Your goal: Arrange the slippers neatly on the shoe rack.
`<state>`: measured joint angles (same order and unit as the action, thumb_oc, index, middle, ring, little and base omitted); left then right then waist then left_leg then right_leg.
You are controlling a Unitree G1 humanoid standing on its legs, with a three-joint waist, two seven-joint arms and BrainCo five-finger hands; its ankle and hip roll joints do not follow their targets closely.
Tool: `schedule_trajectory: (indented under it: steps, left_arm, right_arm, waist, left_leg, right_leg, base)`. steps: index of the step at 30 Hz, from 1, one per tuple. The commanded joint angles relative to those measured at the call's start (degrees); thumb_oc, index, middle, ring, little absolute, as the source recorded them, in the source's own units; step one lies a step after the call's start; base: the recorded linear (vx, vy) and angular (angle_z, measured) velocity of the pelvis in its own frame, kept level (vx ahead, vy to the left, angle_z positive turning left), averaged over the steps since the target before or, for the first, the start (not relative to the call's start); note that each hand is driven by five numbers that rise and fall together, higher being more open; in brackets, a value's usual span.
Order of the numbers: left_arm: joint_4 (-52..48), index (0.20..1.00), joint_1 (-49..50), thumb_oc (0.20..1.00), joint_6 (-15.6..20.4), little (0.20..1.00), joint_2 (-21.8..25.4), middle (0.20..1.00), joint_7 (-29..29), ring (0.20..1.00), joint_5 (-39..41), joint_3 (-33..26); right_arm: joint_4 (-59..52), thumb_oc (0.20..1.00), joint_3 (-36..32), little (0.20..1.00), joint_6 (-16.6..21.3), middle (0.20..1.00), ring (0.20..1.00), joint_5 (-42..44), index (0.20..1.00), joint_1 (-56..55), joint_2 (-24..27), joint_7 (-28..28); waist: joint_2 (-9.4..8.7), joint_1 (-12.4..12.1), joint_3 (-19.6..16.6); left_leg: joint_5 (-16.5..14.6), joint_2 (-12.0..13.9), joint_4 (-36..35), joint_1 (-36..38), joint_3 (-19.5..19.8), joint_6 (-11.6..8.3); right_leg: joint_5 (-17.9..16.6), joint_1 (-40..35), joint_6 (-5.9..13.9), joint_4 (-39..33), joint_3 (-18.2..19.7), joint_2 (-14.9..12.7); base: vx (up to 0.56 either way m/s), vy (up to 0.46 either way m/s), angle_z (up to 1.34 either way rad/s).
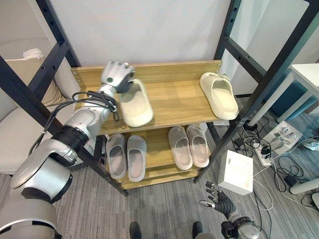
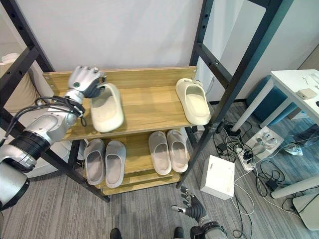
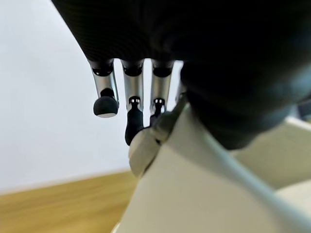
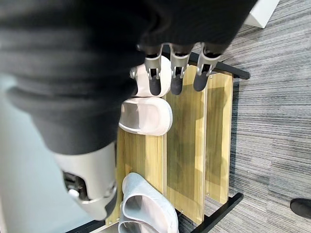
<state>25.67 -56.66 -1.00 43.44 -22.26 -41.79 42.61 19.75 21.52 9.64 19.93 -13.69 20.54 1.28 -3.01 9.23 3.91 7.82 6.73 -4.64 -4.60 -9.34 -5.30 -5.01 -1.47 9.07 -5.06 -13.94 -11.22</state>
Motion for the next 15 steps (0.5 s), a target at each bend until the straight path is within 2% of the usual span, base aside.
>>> schedule_trajectory:
  steps: [1,8,15]
  left_arm:
    - [3.85,0.2,-10.43,0.2,-0.31,0.2,-1.75,0.2,-1.47,0.2,-4.23,-2.09]
    - [8.06,0.2,-14.74,0.2,-2.35,0.2,-4.41,0.2,-3.19,0.2,-6.75,1.08]
    - [16.41,0.2,-19.04,0.2,-4.25,0.2,-7.16,0.2,-4.41,0.2,-6.49,4.24]
  right_arm:
    - [-3.7,1.0,-2.16,1.0,2.94,1.0,1.0,1.45,1.0,2.38,0.35,-0.13]
    - [-5.01,1.0,-2.39,1.0,2.98,1.0,1.0,1.8,1.0,1.67,1.67,-0.3]
    - [-6.6,1.0,-3.24,1.0,3.66,1.0,1.0,1.69,1.0,-0.16,4.12,-0.63]
  waist:
    - [1.66,-0.15,3.03]
    - [2.49,1.47,2.97]
    - [2.97,3.87,3.23]
  left_leg:
    - [-14.4,-3.56,-0.36,8.34,1.14,3.92]
    - [-14.34,-3.44,-0.36,8.36,-0.19,3.87]
    - [-13.98,-3.04,-0.36,7.72,-2.17,3.65]
  right_leg:
    - [9.01,-3.43,-0.75,0.06,-3.11,4.41]
    - [8.72,-2.7,-0.67,0.06,-1.71,4.4]
    - [8.16,-0.7,-0.56,0.06,0.49,4.66]
  base:
    - [-0.04,-0.023,0.01]
    - [-0.02,-0.027,-0.05]
    - [0.0,-0.029,-0.19]
